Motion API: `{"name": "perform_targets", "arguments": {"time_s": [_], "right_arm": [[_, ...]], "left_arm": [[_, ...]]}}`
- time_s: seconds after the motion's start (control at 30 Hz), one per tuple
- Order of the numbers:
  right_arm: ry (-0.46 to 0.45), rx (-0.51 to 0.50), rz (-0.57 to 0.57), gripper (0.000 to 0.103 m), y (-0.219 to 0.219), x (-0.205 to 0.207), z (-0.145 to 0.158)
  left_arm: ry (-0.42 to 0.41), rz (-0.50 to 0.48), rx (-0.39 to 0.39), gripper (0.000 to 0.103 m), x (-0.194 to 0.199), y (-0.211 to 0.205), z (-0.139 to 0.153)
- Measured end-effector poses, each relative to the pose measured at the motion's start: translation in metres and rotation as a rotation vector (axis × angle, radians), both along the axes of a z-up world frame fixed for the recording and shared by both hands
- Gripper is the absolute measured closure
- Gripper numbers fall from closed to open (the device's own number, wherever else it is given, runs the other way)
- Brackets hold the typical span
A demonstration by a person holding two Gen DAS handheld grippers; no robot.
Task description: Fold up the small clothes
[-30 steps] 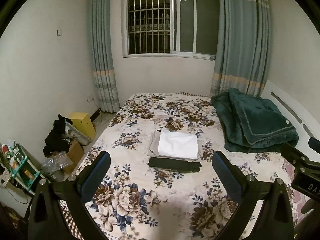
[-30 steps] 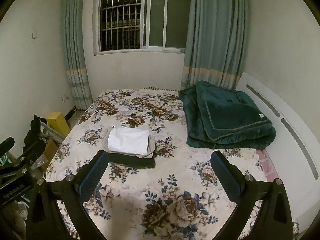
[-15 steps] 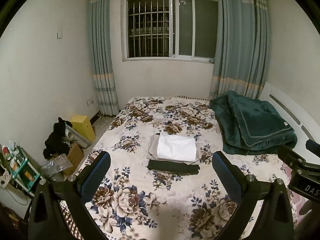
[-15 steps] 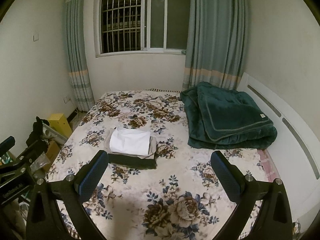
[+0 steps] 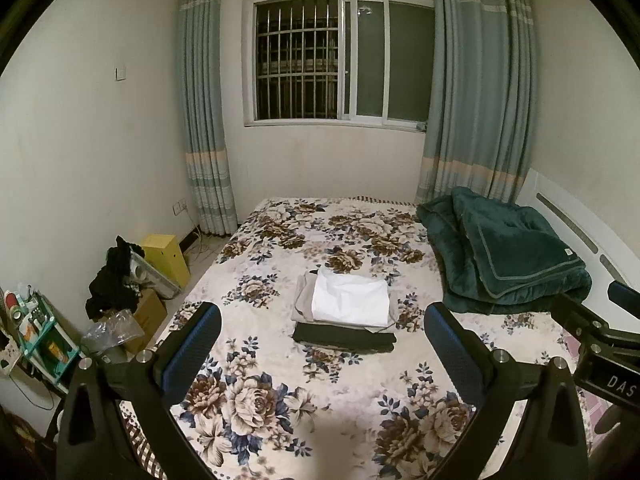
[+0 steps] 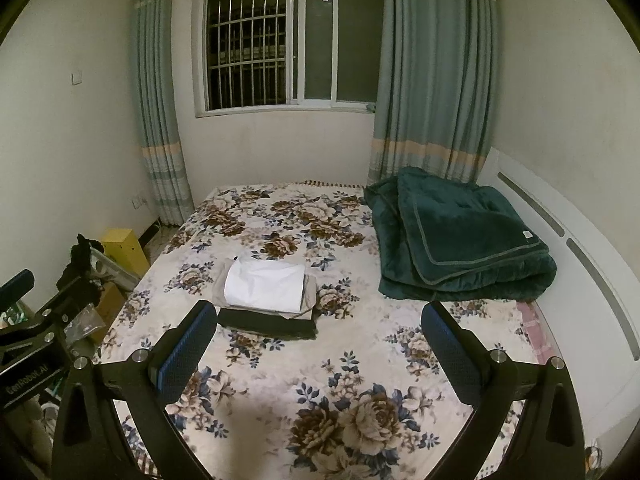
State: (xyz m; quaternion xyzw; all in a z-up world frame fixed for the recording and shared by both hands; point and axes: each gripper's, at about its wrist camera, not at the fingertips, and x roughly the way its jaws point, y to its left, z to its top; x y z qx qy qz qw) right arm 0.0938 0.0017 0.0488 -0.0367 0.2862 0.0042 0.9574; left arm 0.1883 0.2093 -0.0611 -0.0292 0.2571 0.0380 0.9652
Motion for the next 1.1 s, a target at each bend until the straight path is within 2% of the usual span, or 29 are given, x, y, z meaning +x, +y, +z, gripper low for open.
{"name": "perform_targets", "arguments": {"time_s": [1.1], "right_arm": [[-0.009, 0.008, -0.001, 0.000, 0.014, -0.015, 0.006]], "left_arm": [[-0.023, 0.014, 0.000, 0.000, -0.021, -0.004, 0.010]]}}
